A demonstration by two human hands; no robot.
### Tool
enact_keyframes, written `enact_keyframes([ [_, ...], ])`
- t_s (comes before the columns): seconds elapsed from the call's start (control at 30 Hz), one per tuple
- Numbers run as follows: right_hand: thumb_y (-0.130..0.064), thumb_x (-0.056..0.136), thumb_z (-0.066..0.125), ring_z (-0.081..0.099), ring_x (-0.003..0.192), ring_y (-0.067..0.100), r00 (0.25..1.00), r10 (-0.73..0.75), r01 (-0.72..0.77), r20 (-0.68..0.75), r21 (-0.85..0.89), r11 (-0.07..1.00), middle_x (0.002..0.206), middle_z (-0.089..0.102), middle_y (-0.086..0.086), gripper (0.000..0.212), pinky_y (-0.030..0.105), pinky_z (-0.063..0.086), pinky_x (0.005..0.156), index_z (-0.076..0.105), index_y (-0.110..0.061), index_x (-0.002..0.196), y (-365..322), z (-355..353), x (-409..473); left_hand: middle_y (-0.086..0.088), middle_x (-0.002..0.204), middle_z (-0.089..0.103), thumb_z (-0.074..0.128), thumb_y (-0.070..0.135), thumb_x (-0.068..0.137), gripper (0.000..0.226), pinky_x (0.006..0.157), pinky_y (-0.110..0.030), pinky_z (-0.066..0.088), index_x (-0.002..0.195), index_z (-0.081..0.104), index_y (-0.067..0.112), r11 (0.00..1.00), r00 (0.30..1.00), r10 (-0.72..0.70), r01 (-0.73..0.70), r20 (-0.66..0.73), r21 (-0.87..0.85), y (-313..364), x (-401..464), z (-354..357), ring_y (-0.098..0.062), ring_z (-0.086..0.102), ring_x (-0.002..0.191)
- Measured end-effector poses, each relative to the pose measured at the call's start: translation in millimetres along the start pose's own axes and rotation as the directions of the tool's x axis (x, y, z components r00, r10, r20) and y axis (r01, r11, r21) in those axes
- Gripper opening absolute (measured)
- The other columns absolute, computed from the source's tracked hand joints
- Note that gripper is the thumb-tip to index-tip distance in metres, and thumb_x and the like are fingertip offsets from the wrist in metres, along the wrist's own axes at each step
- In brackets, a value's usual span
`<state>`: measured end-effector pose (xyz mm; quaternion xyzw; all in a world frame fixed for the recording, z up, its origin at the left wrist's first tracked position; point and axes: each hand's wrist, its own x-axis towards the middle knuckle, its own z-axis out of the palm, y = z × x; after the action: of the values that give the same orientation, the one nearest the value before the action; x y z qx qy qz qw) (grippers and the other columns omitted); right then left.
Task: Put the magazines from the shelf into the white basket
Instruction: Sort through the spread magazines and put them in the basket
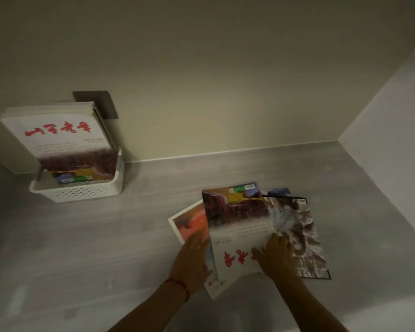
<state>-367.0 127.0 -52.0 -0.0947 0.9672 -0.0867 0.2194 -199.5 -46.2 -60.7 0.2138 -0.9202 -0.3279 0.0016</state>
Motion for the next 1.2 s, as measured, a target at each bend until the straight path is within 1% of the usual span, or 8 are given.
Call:
enact_keyframes([
  [0.17, -0.054, 0.076, 0.072, 0.033, 0.134, 0.037, 0.996, 0.023, -0.027, -0.085, -0.045, 0.999, 0.145, 0.032, 0.018, 0.092, 0.052, 0.038, 0.103, 0.025, -0.011, 0.143, 7, 2, -2, 0.0, 0.159, 0.026, 0.064, 0.023, 0.085, 0.073, 0.12, -0.038, 0.033, 0.149, 0.03, 0.027, 0.979, 0.972, -0.196, 0.187, 0.13, 0.078, 6, -3, 17, -0.023, 0.025, 0.149],
  [0.27, -0.026, 0.088, 0.064, 0.045, 0.124, 0.035, 0.987, -0.107, 0.124, -0.12, 0.145, 0.982, 0.136, 0.044, 0.019, 0.056, 0.048, 0.048, 0.097, 0.04, -0.007, 0.135, 17, -3, 2, -0.001, 0.167, 0.01, 0.06, 0.023, 0.088, 0.08, 0.123, -0.044, 0.024, 0.156, 0.018, 0.027, 0.965, 0.948, -0.246, 0.221, 0.2, 0.137, 3, -4, 19, -0.024, 0.01, 0.154],
  [0.43, -0.015, 0.1, 0.049, 0.057, 0.088, 0.006, 0.893, -0.39, 0.45, -0.225, 0.418, 0.789, 0.105, 0.058, -0.002, 0.032, 0.003, 0.043, 0.063, 0.046, -0.011, 0.131, 33, -25, -9, -0.007, 0.158, 0.035, 0.052, 0.006, 0.091, 0.067, 0.114, -0.039, 0.042, 0.153, 0.028, 0.018, 0.951, 0.936, -0.309, 0.309, 0.165, 0.031, 11, -2, -3, -0.027, 0.041, 0.142],
  [0.57, -0.023, 0.101, 0.047, 0.069, 0.084, 0.008, 0.829, -0.495, 0.556, -0.259, 0.464, 0.69, 0.096, 0.068, -0.004, 0.028, 0.027, 0.061, 0.067, 0.052, -0.017, 0.128, 38, -57, -18, -0.006, 0.147, 0.045, 0.052, 0.004, 0.089, 0.064, 0.094, -0.037, 0.057, 0.147, 0.036, 0.025, 0.994, 0.987, -0.097, 0.102, -0.13, 0.03, 40, 5, -33, -0.026, 0.057, 0.121],
  [0.7, -0.032, 0.101, 0.044, 0.069, 0.079, 0.002, 0.71, -0.666, 0.704, -0.232, 0.254, 0.663, 0.092, 0.071, -0.003, 0.028, 0.021, 0.06, 0.067, 0.054, -0.027, 0.127, 26, -111, -31, -0.006, 0.155, 0.03, 0.051, 0.02, 0.091, 0.066, 0.108, -0.032, 0.042, 0.152, 0.027, 0.026, 0.972, 0.9, 0.231, -0.198, -0.37, 0.124, 91, 21, -71, -0.021, 0.04, 0.136],
  [0.87, -0.015, 0.094, 0.062, 0.07, 0.081, 0.012, 0.5, -0.848, 0.856, -0.176, -0.051, 0.515, 0.098, 0.074, 0.006, 0.024, 0.024, 0.058, 0.073, 0.068, -0.014, 0.117, -19, -171, -50, -0.011, 0.162, 0.023, 0.057, 0.044, 0.088, 0.081, 0.122, -0.059, 0.014, 0.156, 0.018, 0.025, 0.788, 0.885, 0.448, -0.322, -0.128, 0.525, 117, 36, -110, -0.034, 0.015, 0.152],
  [0.97, -0.016, 0.092, 0.065, 0.066, 0.073, 0.01, 0.414, -0.879, 0.9, -0.238, -0.039, 0.435, 0.092, 0.073, 0.004, 0.014, 0.023, 0.055, 0.069, 0.073, -0.013, 0.103, -48, -189, -63, -0.005, 0.146, 0.052, 0.052, 0.037, 0.095, 0.061, 0.109, -0.049, 0.041, 0.15, 0.026, 0.037, 0.898, 0.945, 0.328, -0.316, 0.013, 0.306, 110, 32, -121, -0.029, 0.048, 0.133],
  [1.2, -0.037, 0.093, 0.063, 0.055, 0.109, -0.008, 0.589, -0.485, 0.791, -0.647, 0.336, 0.512, 0.126, 0.058, -0.013, 0.046, 0.01, 0.047, 0.084, 0.046, -0.033, 0.135, -79, -190, -54, 0.003, 0.101, 0.073, 0.047, 0.026, 0.099, 0.031, 0.075, -0.023, 0.056, 0.127, 0.054, 0.039, 0.965, 0.929, 0.157, -0.216, -0.335, -0.149, 68, 14, -164, -0.018, 0.069, 0.091],
])
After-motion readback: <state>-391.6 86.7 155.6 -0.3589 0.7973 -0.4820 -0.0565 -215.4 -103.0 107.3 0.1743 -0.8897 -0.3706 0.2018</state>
